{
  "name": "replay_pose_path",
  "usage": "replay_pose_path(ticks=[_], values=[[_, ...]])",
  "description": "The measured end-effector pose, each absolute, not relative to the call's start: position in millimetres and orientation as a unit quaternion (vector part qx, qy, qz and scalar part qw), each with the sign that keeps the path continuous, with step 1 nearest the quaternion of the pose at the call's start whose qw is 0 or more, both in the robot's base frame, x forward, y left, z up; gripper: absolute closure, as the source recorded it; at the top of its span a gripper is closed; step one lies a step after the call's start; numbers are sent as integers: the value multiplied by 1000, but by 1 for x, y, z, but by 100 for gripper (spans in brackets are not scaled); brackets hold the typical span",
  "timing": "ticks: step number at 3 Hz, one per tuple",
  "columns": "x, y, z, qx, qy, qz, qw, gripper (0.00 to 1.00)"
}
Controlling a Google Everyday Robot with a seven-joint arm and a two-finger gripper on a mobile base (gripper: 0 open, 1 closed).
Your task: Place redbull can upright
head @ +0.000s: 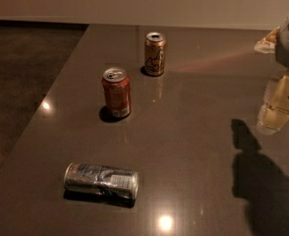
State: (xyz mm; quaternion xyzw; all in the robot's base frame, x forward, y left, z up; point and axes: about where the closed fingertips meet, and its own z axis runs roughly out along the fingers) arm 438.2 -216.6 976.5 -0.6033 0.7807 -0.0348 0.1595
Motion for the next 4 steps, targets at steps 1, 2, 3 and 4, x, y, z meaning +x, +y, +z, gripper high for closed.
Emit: replay_pose_path(ticks=[1,2,3,4], values=[[438,-210,975,-605,780,-33,159,0],[438,-188,972,-610,776,-26,159,0],[432,-158,961,-619,769,-16,156,0],[421,-127,943,-631,762,-11,144,0]])
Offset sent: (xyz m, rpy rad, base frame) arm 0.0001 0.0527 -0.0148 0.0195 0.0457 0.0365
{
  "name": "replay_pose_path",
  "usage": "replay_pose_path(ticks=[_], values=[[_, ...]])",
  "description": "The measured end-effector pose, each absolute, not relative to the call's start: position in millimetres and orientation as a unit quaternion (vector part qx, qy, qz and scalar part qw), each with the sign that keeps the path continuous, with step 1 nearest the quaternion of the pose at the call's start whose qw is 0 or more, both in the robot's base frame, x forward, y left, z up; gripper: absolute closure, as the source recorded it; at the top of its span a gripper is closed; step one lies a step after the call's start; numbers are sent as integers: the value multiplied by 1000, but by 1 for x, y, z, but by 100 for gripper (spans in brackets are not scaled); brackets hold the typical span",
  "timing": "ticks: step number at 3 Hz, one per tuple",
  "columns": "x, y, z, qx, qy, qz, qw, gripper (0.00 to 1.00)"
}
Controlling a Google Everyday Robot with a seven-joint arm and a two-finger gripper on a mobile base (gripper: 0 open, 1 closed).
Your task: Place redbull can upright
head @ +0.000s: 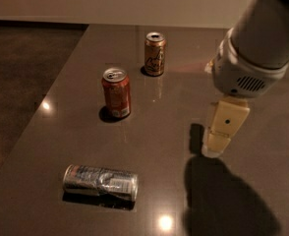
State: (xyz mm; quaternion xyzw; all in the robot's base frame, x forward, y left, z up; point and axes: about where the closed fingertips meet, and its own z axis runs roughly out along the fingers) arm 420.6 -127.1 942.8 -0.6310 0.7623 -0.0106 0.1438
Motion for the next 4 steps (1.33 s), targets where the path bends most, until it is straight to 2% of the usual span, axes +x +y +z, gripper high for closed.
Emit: replay_pose_path(ticks=[4], values=[[378,-20,890,-683,721,10,113,0]])
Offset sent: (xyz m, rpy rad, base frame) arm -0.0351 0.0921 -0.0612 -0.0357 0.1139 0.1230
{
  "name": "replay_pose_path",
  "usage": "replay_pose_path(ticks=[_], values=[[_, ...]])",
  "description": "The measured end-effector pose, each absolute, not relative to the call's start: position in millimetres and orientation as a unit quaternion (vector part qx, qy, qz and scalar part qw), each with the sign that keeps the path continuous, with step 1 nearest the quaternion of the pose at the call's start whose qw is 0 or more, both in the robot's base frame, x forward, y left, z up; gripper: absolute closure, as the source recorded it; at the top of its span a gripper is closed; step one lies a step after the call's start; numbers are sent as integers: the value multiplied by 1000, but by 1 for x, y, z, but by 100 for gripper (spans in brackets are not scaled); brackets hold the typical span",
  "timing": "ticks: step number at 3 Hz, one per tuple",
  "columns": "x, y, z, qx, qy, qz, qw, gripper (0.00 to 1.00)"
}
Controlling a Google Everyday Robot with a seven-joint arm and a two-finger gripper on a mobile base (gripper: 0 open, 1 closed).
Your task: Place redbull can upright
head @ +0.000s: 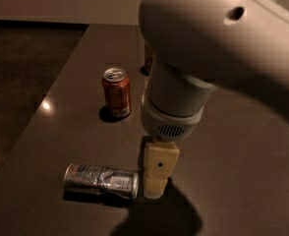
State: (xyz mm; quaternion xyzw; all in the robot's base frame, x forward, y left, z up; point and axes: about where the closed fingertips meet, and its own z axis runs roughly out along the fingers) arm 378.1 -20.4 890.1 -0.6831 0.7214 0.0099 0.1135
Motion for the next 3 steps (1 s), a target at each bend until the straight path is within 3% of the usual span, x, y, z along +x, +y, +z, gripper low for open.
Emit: replay_pose_path(ticks=[3], values=[[358,49,852,-698,709,26,94,0]])
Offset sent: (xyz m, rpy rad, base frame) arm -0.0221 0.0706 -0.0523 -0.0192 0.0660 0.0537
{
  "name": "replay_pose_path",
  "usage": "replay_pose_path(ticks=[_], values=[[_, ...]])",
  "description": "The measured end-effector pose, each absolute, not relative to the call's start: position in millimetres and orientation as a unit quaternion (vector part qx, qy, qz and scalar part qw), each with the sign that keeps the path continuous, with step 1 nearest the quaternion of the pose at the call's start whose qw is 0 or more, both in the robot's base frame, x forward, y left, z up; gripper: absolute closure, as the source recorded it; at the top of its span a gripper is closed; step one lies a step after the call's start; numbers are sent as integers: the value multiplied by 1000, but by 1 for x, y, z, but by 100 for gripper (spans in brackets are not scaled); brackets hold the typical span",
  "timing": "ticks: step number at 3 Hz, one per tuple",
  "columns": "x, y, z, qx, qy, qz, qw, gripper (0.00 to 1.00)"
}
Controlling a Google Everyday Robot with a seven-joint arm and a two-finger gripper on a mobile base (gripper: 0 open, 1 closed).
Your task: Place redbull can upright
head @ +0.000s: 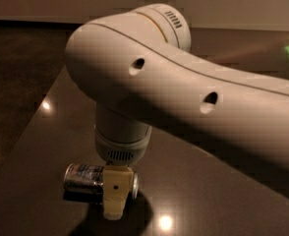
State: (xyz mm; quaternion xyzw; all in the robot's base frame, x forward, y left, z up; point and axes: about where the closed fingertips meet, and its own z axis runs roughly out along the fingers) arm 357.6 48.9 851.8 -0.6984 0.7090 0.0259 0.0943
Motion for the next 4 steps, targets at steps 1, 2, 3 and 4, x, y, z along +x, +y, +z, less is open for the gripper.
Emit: replay_pose_path(ticks=[1,2,3,4], values=[[356,68,845,-697,710,32,93,0],[355,85,842,-697,710,38,94,0],[357,98,838,-697,710,36,91,0],[360,104,833,-696,712,43,82,12]])
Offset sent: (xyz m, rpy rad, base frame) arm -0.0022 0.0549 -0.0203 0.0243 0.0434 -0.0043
